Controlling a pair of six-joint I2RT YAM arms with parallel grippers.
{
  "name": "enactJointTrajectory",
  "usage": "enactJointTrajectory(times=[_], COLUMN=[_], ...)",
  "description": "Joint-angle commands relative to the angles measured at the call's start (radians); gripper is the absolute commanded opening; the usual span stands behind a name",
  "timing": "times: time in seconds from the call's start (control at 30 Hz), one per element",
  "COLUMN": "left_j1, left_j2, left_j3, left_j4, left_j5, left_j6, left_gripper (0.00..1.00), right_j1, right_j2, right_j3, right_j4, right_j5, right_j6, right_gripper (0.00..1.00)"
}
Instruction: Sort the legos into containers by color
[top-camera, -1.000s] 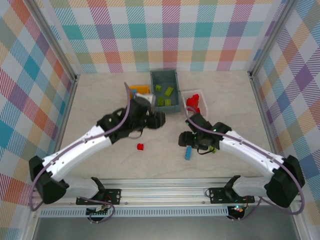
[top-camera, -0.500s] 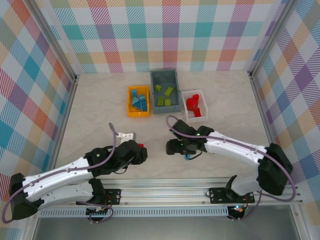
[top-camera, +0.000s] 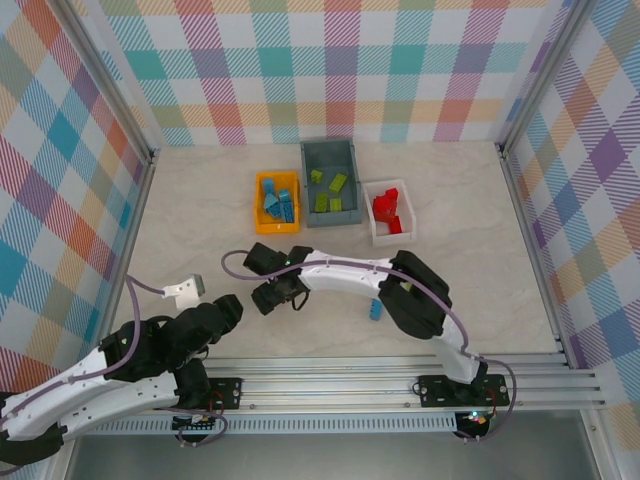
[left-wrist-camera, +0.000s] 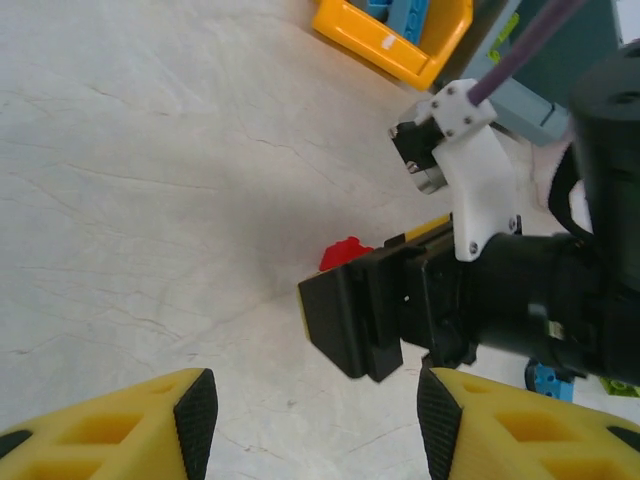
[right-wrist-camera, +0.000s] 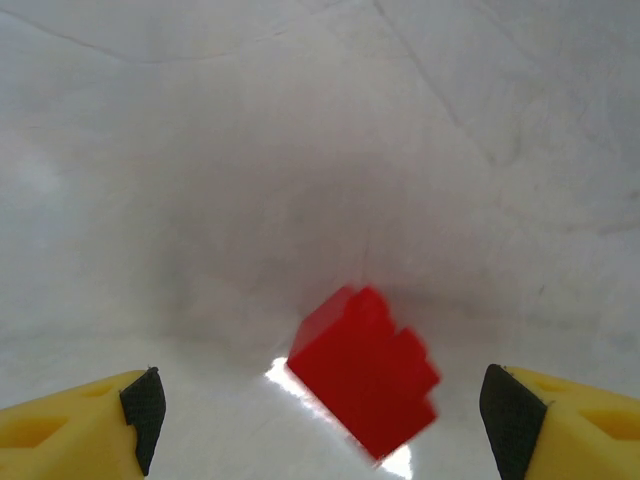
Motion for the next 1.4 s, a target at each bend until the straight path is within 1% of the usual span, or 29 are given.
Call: enactJointTrajectory(times=[0.0, 0.03, 0.1, 0.17, 0.23, 0.37, 0.47, 0.57, 0.63, 0.7, 0.8, 0.9, 0.93, 1.03, 1.07, 1.17, 1.27, 1.37], left_j1=[-0.013, -0.013, -0.014, -0.014, -0.014, -0.014, -0.014, -0.014, -0.014, -0.014, -0.012, -0.012, -0.012, -0.012, -0.013, -0.012, -0.011, -0.011], left_j2=[-0.010, -0.009, -0.004, -0.001, 0.001, 0.001, 0.002, 0.011, 0.023, 0.039, 0.095, 0.241, 0.304, 0.504, 0.577, 0.749, 0.895, 1.015], left_j3=[-0.004, -0.004, -0.004, -0.002, -0.001, 0.001, -0.004, -0.004, 0.001, 0.008, 0.031, 0.087, 0.111, 0.188, 0.220, 0.322, 0.421, 0.495], left_j4=[-0.067, -0.065, -0.061, -0.061, -0.062, -0.058, -0.041, -0.004, 0.025, 0.066, 0.183, 0.305, 0.353, 0.499, 0.540, 0.622, 0.663, 0.687], left_j5=[-0.039, -0.041, -0.041, -0.043, -0.045, -0.047, -0.037, -0.020, -0.007, 0.010, 0.057, 0.120, 0.146, 0.228, 0.250, 0.295, 0.339, 0.378], left_j6=[-0.027, -0.024, -0.017, -0.016, -0.015, -0.009, 0.004, 0.032, 0.054, 0.080, 0.163, 0.242, 0.265, 0.329, 0.350, 0.399, 0.427, 0.433], left_gripper=[0.57, 0.57, 0.57, 0.57, 0.57, 0.57, 0.57, 0.58, 0.58, 0.58, 0.59, 0.60, 0.60, 0.60, 0.60, 0.60, 0.60, 0.60], right_j1=[-0.010, -0.011, -0.015, -0.017, -0.017, -0.017, -0.020, -0.031, -0.049, -0.071, -0.131, -0.257, -0.315, -0.480, -0.530, -0.637, -0.694, -0.728], right_j2=[0.033, 0.043, 0.056, 0.071, 0.076, 0.074, 0.055, -0.019, -0.088, -0.180, -0.347, -0.489, -0.522, -0.566, -0.561, -0.512, -0.408, -0.314], right_j3=[0.048, 0.051, 0.062, 0.079, 0.088, 0.087, 0.078, 0.031, -0.012, -0.067, -0.171, -0.274, -0.306, -0.335, -0.325, -0.267, -0.166, -0.090], right_j4=[-0.099, -0.094, -0.092, -0.095, -0.100, -0.087, -0.079, -0.051, -0.038, -0.028, -0.031, -0.069, -0.081, -0.119, -0.130, -0.139, -0.178, -0.205], right_j5=[0.083, 0.081, 0.054, 0.036, 0.026, 0.023, 0.021, 0.018, 0.021, 0.042, 0.089, 0.113, 0.119, 0.131, 0.135, 0.148, 0.180, 0.191], right_j6=[-0.140, -0.153, -0.170, -0.174, -0.166, -0.143, -0.122, -0.092, -0.066, -0.041, -0.003, 0.036, 0.041, 0.041, 0.040, 0.022, 0.006, 0.000], right_gripper=[0.84, 0.83, 0.77, 0.65, 0.57, 0.43, 0.34, 0.29, 0.28, 0.27, 0.27, 0.28, 0.28, 0.28, 0.28, 0.28, 0.29, 0.29])
